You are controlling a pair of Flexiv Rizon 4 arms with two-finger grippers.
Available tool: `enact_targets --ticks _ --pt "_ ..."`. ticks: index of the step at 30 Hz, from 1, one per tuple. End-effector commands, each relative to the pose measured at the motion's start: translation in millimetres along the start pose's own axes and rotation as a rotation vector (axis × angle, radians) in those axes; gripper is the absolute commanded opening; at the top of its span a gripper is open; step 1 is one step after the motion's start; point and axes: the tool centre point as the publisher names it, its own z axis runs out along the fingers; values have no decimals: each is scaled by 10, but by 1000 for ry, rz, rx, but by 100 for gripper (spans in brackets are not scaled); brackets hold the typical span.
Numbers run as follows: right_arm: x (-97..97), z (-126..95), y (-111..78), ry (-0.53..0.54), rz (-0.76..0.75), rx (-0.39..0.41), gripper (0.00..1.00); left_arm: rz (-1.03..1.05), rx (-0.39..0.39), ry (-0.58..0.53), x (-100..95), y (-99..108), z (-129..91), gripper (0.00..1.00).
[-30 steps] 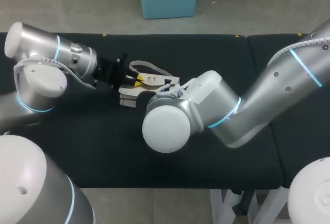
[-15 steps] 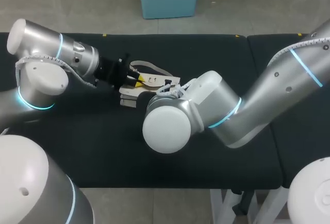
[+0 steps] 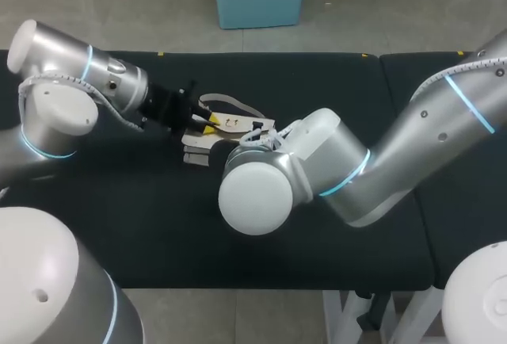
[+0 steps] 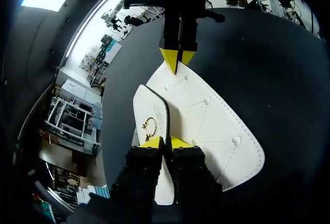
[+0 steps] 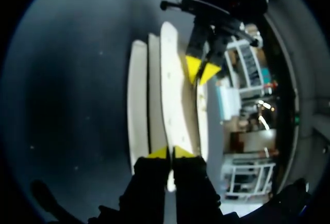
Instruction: Pick up the bag, open it, inspect its contents, close it, and place it on the opposite side
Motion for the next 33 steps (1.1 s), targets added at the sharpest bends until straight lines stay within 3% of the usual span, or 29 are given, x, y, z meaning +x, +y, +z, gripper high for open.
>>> enact_targets --ticks 1,5,7,8,11,30,31,32,33 --pt "16 15 3 -2 0 1 0 11 27 -24 0 18 26 40" --pt "16 15 3 -2 0 1 0 28 52 -28 -24 -30 57 43" --pt "16 15 3 -2 0 1 0 32 67 -27 -29 -50 72 37" --pt "16 15 3 -2 0 1 0 34 67 -28 -29 -58 76 32" --pt "16 15 3 -2 0 1 0 37 85 -39 -45 -68 66 0" --pt "16 15 3 -2 0 1 0 7 87 -13 7 38 30 0" --pt "16 15 3 -2 0 1 0 8 89 -17 -6 25 33 11" --pt "16 15 3 -2 0 1 0 9 92 -23 -22 9 33 35" --pt "16 15 3 -2 0 1 0 8 92 -28 -39 -6 30 51"
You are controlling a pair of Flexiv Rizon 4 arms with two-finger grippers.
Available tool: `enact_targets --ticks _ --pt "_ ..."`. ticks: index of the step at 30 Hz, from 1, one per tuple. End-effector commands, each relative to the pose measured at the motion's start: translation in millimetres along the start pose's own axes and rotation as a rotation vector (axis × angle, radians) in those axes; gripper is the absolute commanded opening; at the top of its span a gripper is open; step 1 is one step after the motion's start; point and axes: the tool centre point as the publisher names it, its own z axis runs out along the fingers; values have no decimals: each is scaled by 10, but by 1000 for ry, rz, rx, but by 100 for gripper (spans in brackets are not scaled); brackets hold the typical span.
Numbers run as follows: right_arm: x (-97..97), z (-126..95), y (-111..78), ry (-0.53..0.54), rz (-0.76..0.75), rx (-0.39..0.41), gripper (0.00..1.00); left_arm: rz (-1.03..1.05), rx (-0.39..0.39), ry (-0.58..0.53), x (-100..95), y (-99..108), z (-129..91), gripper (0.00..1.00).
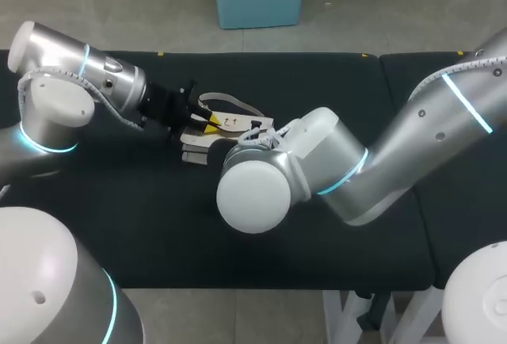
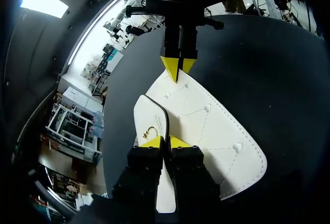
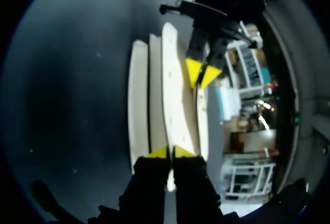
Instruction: Pick up the bag, open it, inspect its contents, close it, and place it on the opposite side
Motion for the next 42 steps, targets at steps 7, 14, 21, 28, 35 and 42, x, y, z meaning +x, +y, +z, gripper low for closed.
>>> enact_targets --ticks 7,14,21,28,35,42 --pt "7 -79 -25 1 -2 -5 20 -13 -7 -45 -139 -126 -103 100" --pt "-86 -232 -30 20 8 -26 100 -58 -7 -81 -264 -276 -278 100" --pt "-169 -374 -3 90 4 -30 100 -179 -26 -71 -377 -379 -420 100" --pt "-410 -519 -41 249 43 -37 100 -406 -50 8 -465 -448 -594 100" --pt "-633 -589 -165 373 80 -15 100 -574 -67 113 -430 -434 -737 100" --pt "-730 -571 -279 591 202 -49 100 -681 -252 319 -382 -416 -776 100"
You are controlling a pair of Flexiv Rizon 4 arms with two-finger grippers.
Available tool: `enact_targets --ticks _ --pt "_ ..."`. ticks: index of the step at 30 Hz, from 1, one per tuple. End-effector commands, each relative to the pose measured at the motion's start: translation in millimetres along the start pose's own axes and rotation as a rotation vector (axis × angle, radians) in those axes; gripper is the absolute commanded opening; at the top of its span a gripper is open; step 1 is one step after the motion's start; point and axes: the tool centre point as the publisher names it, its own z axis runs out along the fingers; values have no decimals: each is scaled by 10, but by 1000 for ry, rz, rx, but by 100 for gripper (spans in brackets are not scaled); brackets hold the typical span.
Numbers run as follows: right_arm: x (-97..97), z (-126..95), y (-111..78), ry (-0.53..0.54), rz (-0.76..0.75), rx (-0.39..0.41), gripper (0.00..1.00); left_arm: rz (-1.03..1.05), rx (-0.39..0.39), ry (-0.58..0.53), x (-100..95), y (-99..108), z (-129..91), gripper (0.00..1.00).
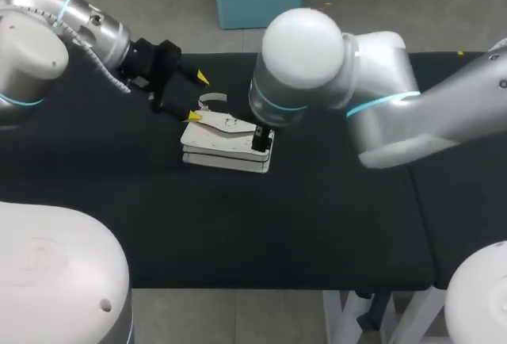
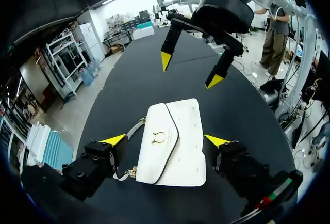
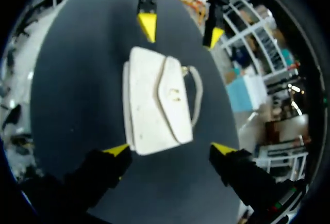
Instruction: Pick up the bag, open it, inspect its contents, close it, and place it on the opposite side
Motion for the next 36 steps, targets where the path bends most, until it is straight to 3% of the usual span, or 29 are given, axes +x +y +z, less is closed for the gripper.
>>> enact_targets --ticks 1,13,14,15,17,20,28,30,31,32,33,36 --pt "-91 -27 -71 249 37 -32 100 -24 -200 141 -64 -58 -18 100" --pt "-91 -27 -71 249 37 -32 100 -24 -200 141 -64 -58 -18 100" --pt "-91 -27 -71 249 37 -32 100 -74 -164 144 -83 -88 -5 100" --pt "-187 26 -6 266 178 24 100 -180 -110 131 -118 -152 -1 100" --pt "-288 46 -35 357 307 35 100 -395 -70 117 -151 -239 -26 100" --pt "-458 67 -117 493 554 68 100 -697 -97 67 -134 -272 -75 100" --pt "-583 173 -298 598 948 153 100 -1144 -190 23 -32 -134 -140 100" --pt "-564 171 -316 619 1036 163 100 -1160 -227 -8 3 -113 -162 100" --pt "-561 170 -338 637 1102 181 100 -1161 -294 -76 40 -99 -150 100" --pt "-529 160 -376 619 1145 215 100 -1106 -425 -248 104 -79 -120 100" --pt "-458 135 -420 517 1136 260 100 -1106 -425 -248 104 -79 -120 100" --pt "-458 135 -420 517 1136 260 100 -1106 -425 -248 104 -79 -120 100"
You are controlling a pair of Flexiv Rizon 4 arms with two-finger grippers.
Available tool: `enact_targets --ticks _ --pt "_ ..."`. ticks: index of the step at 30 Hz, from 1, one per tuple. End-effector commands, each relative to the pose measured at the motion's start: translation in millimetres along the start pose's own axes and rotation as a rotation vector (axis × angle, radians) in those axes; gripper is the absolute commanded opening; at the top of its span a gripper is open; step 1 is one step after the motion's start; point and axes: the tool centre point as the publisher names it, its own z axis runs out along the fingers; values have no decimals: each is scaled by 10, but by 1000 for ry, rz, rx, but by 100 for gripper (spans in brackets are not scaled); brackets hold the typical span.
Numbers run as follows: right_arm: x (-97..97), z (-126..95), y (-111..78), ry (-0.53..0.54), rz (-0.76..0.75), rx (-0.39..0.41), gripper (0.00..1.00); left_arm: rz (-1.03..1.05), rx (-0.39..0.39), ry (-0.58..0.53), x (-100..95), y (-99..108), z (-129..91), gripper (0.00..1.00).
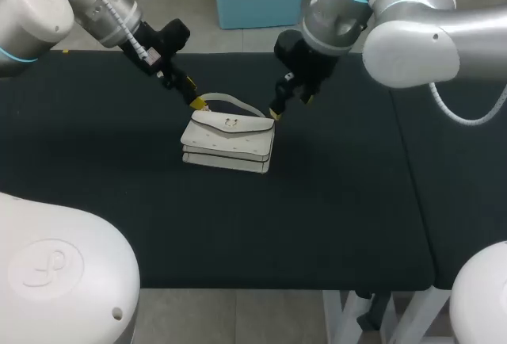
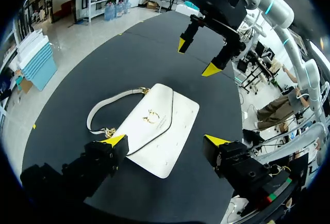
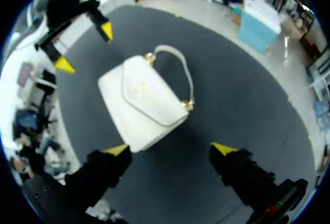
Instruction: Pick up the bag, open it, inspect its contents, close it, and place it on the opposite side
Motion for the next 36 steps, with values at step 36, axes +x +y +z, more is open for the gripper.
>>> enact_targets --ticks 36 --pt "4 475 31 366 950 -72 100 -1202 104 235 -215 341 458 100"
